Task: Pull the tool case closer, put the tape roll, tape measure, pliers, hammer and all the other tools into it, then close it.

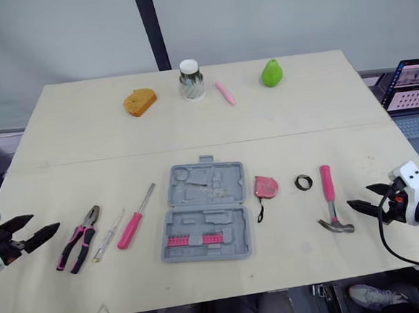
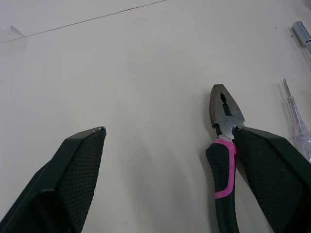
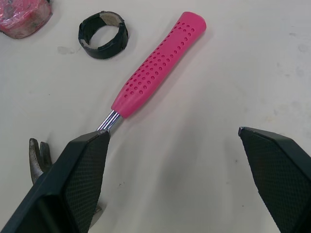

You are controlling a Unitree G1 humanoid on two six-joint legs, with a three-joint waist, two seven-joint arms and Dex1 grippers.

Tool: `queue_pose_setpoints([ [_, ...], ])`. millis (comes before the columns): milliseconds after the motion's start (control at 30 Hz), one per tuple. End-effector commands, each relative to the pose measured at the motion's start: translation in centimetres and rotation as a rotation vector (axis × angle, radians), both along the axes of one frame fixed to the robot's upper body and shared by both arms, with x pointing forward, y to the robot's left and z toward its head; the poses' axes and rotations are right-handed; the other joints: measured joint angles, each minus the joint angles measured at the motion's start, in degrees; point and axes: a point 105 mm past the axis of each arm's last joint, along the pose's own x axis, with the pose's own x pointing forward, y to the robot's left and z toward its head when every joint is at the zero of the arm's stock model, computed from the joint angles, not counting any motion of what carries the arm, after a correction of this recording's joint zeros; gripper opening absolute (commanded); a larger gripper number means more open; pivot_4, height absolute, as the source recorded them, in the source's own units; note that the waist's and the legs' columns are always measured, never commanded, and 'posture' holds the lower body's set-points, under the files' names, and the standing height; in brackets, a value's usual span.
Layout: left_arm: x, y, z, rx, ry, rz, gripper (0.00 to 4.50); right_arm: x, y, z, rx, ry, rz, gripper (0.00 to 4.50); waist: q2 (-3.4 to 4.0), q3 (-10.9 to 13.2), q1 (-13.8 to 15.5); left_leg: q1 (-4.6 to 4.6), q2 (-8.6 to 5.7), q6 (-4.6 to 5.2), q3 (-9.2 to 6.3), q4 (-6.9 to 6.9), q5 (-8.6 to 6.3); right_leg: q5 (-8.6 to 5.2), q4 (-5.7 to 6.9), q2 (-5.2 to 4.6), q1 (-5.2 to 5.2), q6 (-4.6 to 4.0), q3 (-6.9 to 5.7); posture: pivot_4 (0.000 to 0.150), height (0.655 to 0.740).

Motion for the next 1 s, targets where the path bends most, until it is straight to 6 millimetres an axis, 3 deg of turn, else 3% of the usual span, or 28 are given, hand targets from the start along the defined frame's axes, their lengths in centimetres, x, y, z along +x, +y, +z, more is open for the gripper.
queue_pose_setpoints([
  [33, 0.0, 0.7, 1.4, 0.036, -0.034, 0.006, 4.46, 0.0, -0.8, 1.1, -0.023, -0.03, 0.001, 4.5, 0.0, 0.0, 0.0, 0.0, 0.0, 0.0, 0.0, 0.0, 0.0, 0.0, 0.0, 0.0, 0.0, 0.0, 0.0, 0.15, 0.74],
  [1000, -0.8, 2.8, 0.1, 0.04, -0.024, 0.05, 4.46, 0.2, -1.6, 1.0, -0.024, -0.057, -0.016, 4.5, 0.0, 0.0, 0.0, 0.0, 0.02, 0.0, 0.06, 0.05, -0.02, 0.01, 0.0, 0.03, -0.01, -0.02, 0.02, 0.15, 0.74],
])
